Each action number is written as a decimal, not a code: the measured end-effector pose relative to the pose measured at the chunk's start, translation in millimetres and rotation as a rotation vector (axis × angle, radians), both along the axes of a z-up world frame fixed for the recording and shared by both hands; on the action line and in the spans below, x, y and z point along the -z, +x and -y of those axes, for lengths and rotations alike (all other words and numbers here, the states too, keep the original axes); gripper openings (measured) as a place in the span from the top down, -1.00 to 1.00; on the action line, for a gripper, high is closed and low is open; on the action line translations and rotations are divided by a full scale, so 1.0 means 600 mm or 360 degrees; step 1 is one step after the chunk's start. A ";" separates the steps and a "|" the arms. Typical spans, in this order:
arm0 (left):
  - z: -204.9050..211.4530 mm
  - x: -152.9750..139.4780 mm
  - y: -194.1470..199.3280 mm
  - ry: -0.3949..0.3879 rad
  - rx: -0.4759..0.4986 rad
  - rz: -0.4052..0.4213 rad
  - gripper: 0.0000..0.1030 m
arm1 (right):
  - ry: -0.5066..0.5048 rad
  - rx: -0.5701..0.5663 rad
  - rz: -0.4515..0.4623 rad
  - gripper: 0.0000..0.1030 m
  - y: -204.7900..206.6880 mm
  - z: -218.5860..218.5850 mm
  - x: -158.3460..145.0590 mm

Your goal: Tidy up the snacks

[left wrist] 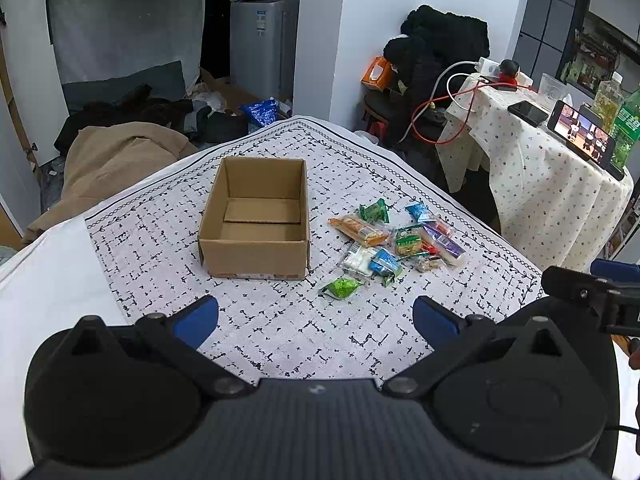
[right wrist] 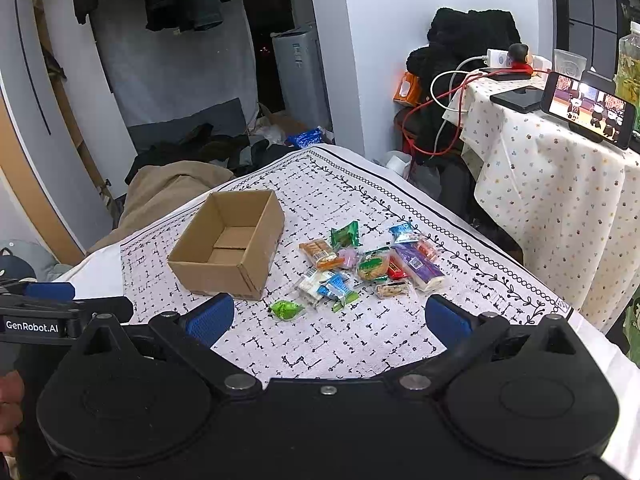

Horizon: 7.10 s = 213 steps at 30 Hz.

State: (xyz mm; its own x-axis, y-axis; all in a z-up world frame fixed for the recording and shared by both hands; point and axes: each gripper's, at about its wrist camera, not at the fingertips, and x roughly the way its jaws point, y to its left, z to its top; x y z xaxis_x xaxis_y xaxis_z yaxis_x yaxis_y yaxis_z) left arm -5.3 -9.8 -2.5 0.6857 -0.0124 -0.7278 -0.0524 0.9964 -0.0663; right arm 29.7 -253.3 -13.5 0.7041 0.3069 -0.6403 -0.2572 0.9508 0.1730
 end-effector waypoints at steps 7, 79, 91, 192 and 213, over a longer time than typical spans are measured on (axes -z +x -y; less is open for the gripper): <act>0.002 0.002 0.000 -0.0004 -0.0001 -0.0003 -1.00 | -0.0014 0.0005 0.0002 -1.00 0.001 0.002 -0.002; -0.017 0.092 0.107 -0.0093 -0.0156 -0.0161 -0.99 | 0.0023 0.0033 -0.0210 -0.93 0.142 0.011 0.117; 0.005 0.145 0.173 -0.0137 -0.0186 -0.0225 -0.96 | 0.0119 0.0073 -0.0330 -0.64 0.206 0.034 0.177; 0.031 0.197 0.317 -0.0230 -0.0384 -0.0123 0.42 | 0.0840 -0.0002 -0.0255 0.63 0.390 -0.001 0.279; -0.080 0.167 0.347 -0.0199 -0.0628 -0.0032 0.42 | 0.1040 -0.0254 -0.0235 0.63 0.400 -0.101 0.257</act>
